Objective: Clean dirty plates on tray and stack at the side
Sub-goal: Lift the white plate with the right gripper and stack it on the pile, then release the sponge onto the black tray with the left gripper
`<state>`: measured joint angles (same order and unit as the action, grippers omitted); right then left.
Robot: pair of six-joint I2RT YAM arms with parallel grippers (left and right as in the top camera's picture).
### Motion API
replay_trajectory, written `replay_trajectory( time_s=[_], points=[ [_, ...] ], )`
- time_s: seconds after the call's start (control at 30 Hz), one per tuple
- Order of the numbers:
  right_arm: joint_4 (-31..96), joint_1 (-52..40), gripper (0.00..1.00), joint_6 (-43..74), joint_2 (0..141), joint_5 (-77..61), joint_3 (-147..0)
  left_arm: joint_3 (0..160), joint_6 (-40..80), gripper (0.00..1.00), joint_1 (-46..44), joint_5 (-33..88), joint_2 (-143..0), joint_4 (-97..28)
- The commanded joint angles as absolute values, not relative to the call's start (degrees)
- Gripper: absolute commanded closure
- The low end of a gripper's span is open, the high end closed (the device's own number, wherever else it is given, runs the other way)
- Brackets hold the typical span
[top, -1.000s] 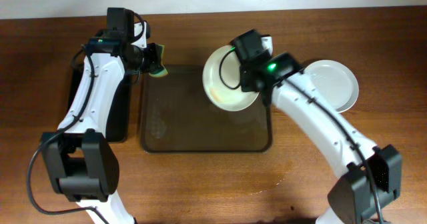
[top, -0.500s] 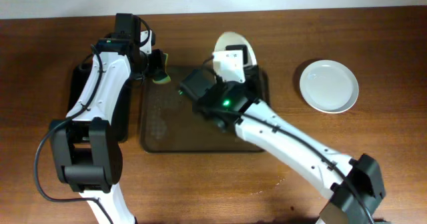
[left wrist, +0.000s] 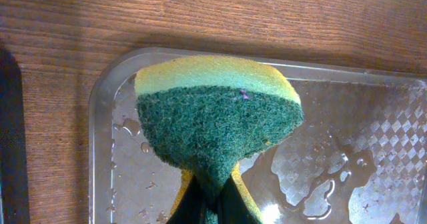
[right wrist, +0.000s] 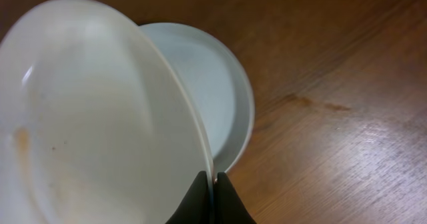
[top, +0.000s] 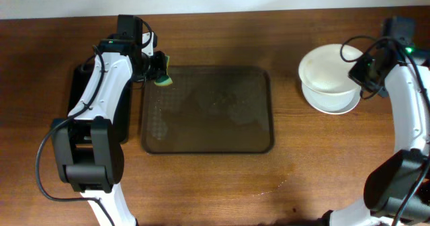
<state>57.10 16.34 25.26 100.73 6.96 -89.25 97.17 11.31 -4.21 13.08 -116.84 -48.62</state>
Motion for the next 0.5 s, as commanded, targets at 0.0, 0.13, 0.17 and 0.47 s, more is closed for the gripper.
replay_trajectory(
  time_s=[0.0, 0.13, 0.17, 0.47],
  points=[
    [56.3, 18.0, 0.96, 24.4, 105.9, 6.3, -87.9, 96.8, 10.5, 0.99, -4.2, 12.0, -117.3, -48.5],
    [54.0, 18.2, 0.95, 24.4, 111.2, 8.9, -87.9, 99.2, 10.5, 0.99, 1.0, 12.0, -114.5, -53.7],
    [53.5, 18.2, 0.89, 24.4, 111.6, 9.1, -87.9, 99.6, 9.8, 0.99, 2.6, 12.0, -113.4, -54.7],
    [60.0, 17.3, 0.01, 22.2, 101.0, -2.8, -94.3, 97.8, 4.2, 0.99, 11.1, -1.5, -110.7, -58.2]
  ],
)
